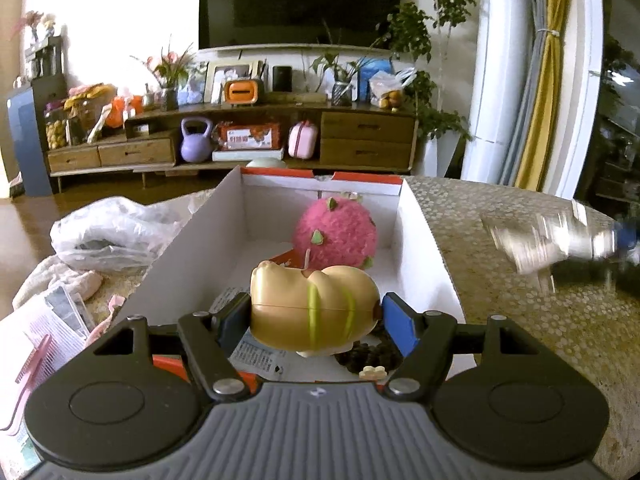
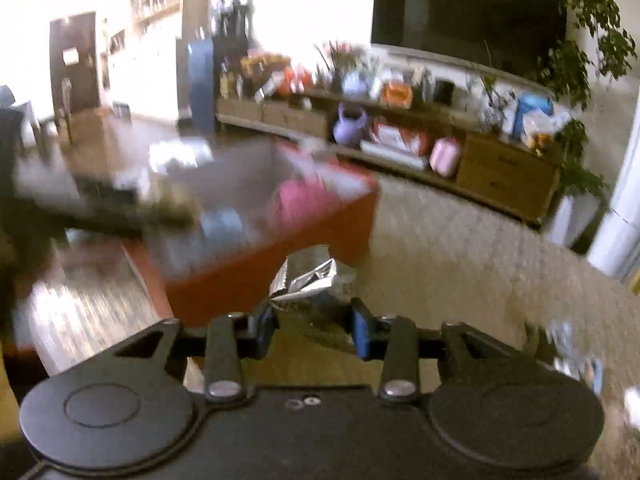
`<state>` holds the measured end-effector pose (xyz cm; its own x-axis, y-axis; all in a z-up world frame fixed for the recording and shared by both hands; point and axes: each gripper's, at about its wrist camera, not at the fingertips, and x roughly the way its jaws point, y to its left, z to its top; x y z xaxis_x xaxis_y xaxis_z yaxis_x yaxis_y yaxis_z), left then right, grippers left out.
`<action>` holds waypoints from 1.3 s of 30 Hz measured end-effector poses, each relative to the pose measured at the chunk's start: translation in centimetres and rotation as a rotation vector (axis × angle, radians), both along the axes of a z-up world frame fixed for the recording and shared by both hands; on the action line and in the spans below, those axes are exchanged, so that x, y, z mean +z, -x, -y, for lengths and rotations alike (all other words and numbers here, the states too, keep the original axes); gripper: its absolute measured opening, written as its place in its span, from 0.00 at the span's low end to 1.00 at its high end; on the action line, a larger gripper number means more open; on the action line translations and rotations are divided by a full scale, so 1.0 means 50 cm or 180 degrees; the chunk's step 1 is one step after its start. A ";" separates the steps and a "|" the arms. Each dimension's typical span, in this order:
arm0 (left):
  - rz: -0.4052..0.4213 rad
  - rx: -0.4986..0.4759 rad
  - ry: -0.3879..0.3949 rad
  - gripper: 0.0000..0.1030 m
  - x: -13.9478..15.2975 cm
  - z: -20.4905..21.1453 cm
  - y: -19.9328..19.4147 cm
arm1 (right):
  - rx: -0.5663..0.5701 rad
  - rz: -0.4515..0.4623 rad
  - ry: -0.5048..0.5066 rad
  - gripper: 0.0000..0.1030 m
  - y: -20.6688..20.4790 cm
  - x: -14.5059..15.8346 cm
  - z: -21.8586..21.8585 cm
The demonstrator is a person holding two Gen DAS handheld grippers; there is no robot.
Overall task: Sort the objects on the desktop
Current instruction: 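Carry the bread toy in left tool while right tool carries foil wrapper to shoebox, then open left tool over the shoebox while right tool releases the foil wrapper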
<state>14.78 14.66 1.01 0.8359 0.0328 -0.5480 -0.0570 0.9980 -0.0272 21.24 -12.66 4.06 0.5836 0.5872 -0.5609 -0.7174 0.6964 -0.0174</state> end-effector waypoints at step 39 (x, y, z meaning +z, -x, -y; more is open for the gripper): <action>0.0054 0.0207 -0.0244 0.86 -0.047 0.029 -0.017 | 0.0207 -0.0682 0.0312 1.00 -0.162 -0.060 -0.282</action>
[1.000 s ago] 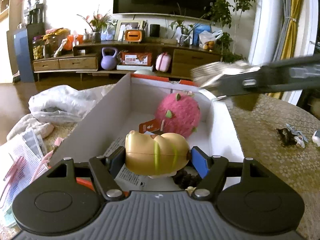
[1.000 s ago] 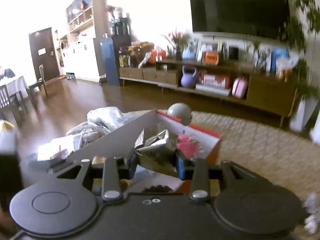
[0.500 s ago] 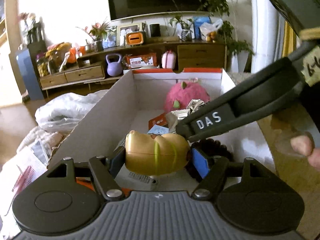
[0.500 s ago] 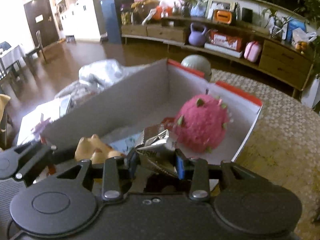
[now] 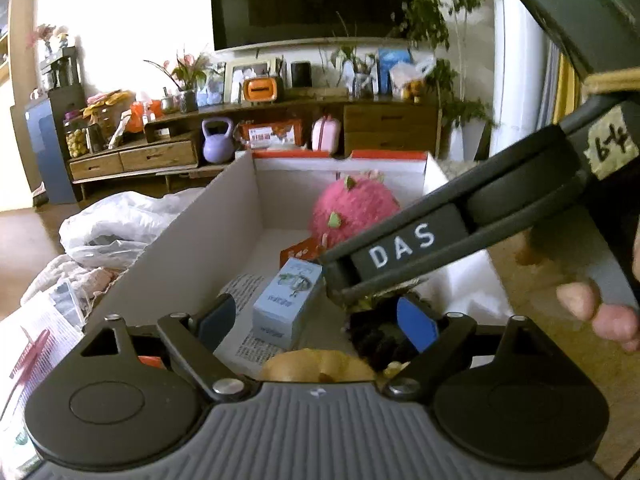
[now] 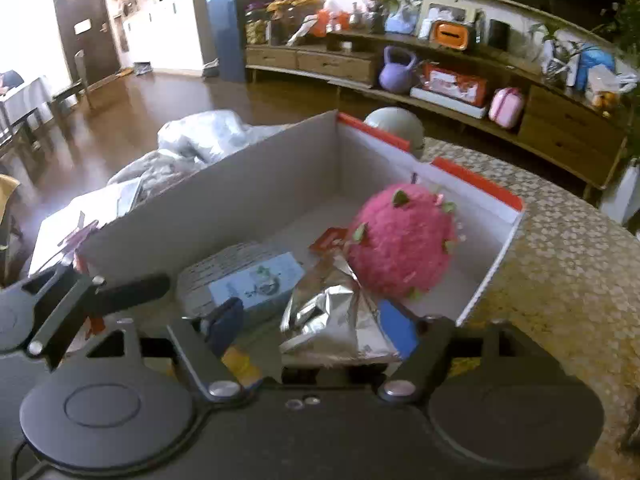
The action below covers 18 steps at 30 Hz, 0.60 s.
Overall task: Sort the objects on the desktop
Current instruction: 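Open left tool over the shoebox while right tool releases the foil wrapper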
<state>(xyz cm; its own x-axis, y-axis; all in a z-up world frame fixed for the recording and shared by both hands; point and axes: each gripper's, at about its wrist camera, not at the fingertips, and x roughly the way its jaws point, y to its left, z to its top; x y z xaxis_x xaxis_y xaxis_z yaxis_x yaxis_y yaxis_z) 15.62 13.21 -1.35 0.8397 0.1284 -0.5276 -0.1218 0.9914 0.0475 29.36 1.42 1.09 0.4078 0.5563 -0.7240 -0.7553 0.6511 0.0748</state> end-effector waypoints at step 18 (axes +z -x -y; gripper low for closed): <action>0.0298 -0.0145 0.0161 0.97 0.061 0.052 0.090 | -0.0512 0.0238 -0.0678 1.00 0.104 0.089 0.218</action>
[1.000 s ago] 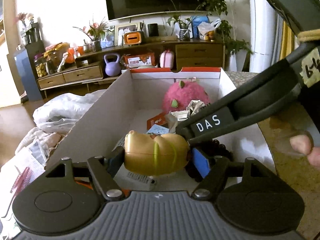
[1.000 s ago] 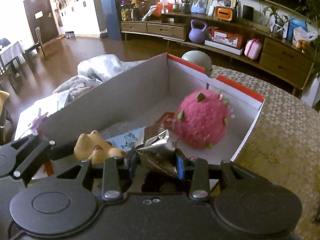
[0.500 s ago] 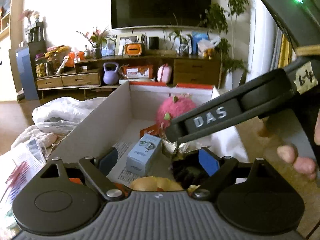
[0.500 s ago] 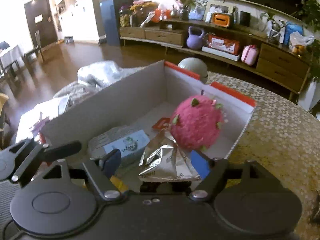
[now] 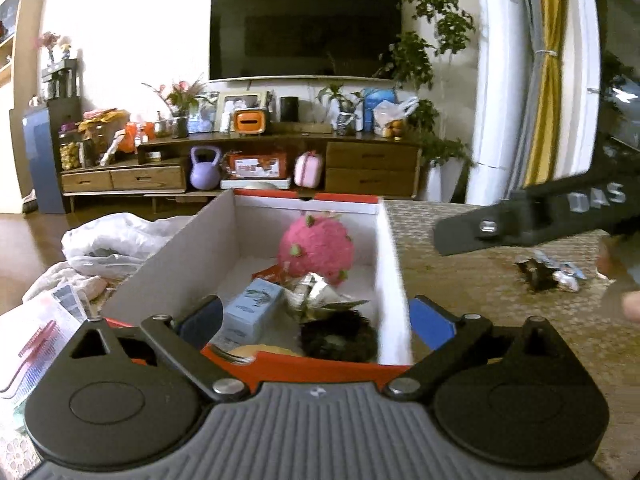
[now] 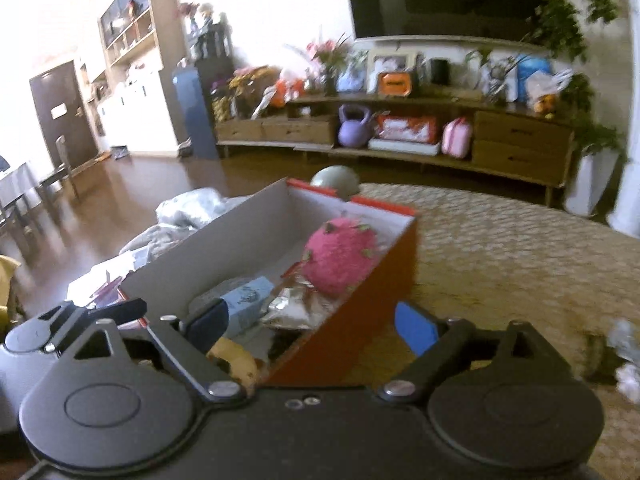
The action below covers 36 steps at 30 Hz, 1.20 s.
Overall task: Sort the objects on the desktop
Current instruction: 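Open left tool over the shoebox while right tool releases the foil wrapper, then move both tools back toward the remaining items on the table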
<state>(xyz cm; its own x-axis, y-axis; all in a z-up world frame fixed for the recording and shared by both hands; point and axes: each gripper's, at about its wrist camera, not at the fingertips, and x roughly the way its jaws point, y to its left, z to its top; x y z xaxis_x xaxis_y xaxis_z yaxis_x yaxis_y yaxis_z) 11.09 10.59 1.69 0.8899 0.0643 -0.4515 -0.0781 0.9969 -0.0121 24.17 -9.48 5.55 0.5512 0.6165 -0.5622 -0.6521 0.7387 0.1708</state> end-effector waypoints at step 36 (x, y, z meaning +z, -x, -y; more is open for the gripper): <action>0.0152 -0.1161 -0.0315 0.97 -0.029 0.402 -0.019 | -0.1423 0.0645 0.0213 1.00 0.172 -0.109 0.530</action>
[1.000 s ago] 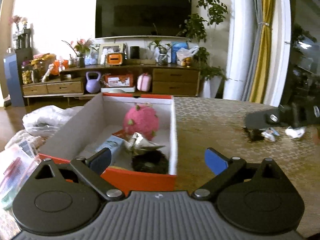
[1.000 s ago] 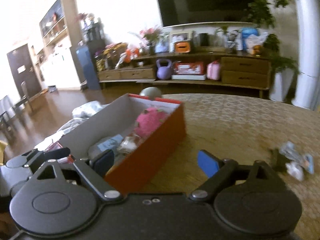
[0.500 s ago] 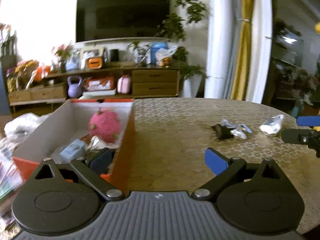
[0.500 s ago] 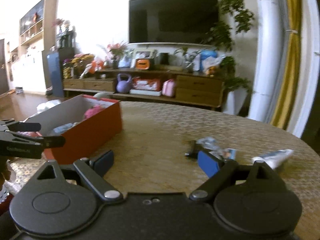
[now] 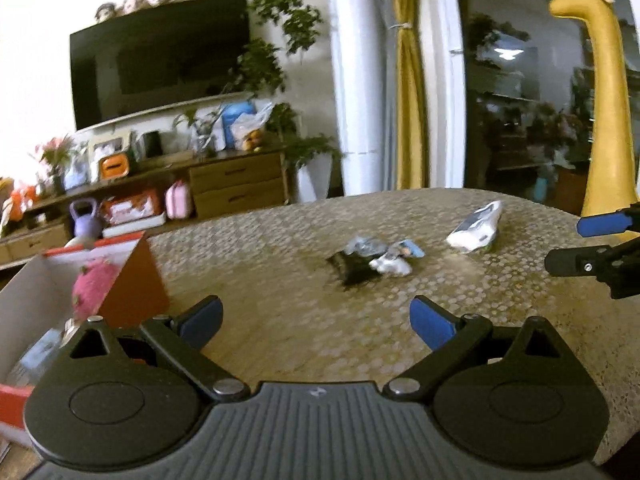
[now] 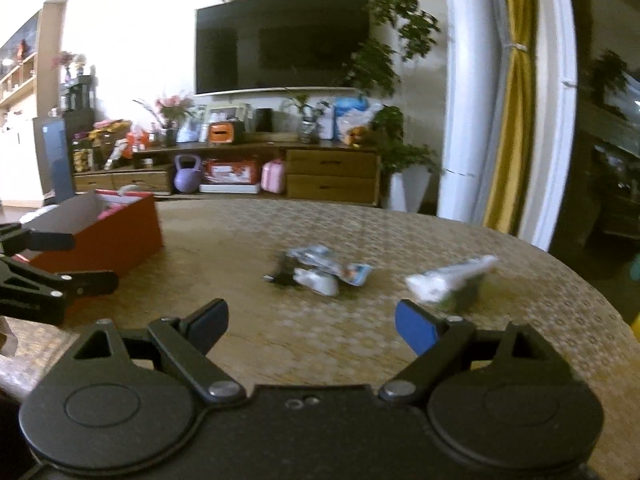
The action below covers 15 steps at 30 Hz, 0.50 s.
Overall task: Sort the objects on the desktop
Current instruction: 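Move both tools back toward the remaining items on the table, then grasp the white wrapped packet with right tool while left tool grasps black wrapper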
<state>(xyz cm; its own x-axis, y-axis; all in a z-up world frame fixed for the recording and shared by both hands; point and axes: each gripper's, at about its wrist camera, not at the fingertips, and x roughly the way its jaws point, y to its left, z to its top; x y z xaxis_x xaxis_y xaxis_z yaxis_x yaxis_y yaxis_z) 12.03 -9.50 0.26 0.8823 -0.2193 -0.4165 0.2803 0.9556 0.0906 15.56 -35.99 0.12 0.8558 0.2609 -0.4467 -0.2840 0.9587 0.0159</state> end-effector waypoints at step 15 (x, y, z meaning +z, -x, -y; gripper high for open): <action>-0.0273 -0.0230 -0.0275 0.97 -0.063 0.095 -0.191 | -0.0544 -0.0041 0.0187 1.00 -0.145 -0.055 0.133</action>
